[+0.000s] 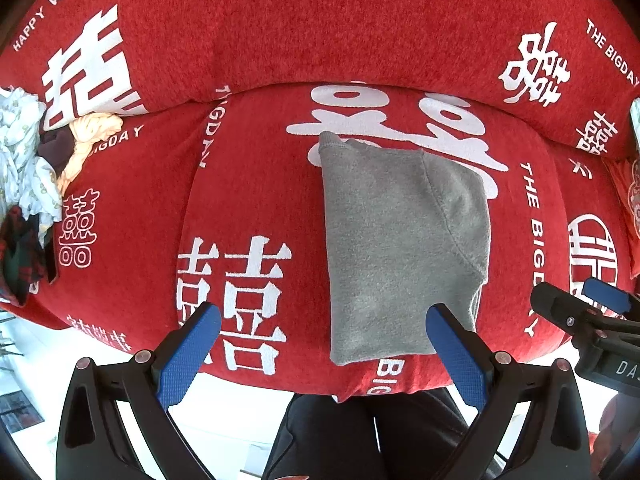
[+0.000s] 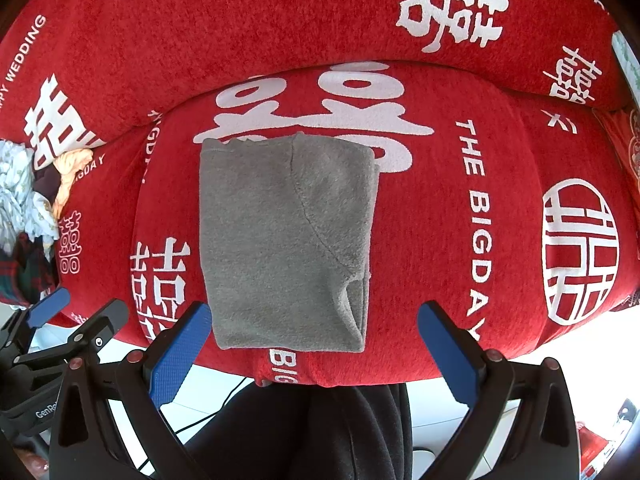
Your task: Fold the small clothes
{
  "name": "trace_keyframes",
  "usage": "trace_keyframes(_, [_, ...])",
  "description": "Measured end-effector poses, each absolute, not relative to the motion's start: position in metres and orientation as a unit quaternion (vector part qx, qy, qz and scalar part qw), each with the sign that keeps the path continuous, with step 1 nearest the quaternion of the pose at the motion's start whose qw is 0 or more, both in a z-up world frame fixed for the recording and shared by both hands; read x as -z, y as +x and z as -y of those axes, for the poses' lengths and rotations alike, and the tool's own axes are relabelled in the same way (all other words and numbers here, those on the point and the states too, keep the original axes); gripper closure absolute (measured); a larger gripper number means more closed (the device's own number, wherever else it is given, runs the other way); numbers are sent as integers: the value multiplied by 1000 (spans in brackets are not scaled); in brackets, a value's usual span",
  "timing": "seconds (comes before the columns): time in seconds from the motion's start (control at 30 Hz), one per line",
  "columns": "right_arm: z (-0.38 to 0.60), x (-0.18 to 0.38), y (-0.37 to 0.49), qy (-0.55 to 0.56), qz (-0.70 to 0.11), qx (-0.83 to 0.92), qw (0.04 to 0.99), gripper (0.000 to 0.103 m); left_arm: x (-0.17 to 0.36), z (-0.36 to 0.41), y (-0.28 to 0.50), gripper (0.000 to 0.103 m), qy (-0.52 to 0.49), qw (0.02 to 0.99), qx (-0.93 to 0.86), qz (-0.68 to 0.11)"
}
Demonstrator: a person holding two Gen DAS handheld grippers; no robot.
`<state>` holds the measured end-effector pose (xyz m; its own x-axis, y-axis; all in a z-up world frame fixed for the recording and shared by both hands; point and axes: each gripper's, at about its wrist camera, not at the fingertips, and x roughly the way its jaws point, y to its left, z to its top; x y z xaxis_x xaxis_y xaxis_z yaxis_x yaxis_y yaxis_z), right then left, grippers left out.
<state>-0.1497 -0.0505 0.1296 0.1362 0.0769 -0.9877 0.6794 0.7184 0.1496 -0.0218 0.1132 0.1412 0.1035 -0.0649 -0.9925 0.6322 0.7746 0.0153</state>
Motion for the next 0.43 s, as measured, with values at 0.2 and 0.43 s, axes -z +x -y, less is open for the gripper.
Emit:
trace_keyframes(0.2, [50,-130,-149,303,-621,218,690,0,-142,-113,-24,0,231,713,244,-615])
trace_keyframes(0.43, [49,-130,-148,301,-621,217,691,0,-144,-115,-27,0,226,721,245,-607])
